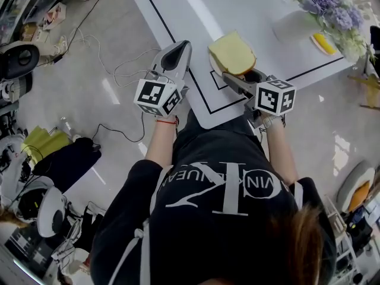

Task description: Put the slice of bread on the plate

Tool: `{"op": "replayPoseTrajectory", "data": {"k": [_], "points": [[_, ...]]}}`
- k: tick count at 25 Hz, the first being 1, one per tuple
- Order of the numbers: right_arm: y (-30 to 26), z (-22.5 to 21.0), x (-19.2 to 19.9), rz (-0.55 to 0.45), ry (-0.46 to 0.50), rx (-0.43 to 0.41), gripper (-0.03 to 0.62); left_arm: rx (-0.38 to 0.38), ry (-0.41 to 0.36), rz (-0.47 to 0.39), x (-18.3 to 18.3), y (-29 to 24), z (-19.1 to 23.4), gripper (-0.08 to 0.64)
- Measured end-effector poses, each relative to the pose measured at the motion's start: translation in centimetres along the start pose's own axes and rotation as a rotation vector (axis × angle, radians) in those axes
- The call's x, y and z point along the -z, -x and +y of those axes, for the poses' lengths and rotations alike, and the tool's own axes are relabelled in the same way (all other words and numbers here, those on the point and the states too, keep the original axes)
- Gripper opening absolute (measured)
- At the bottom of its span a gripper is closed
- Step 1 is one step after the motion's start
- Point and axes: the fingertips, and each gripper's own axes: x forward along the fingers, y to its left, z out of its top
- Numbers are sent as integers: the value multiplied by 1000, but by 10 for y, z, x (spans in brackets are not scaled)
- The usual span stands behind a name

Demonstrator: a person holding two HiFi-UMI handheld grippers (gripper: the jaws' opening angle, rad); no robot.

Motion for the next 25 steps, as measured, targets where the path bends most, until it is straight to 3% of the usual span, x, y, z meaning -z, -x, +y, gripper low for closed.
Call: {"op": "replayPoseTrajectory", "data": {"k": [5,8,13,25], "points": [[1,-4,13,197,312,105,305,-1,3,-9,-2,1,0,8],[4,-10,18,266,404,167,264,4,4,-12,-3,0,-1,8],[10,-17,23,298,391,207,179,9,5,-12,-4,-1,-1,8],[20,-23,36,337,353,229,161,38,0,-7,-7,-7,-5,8]]}}
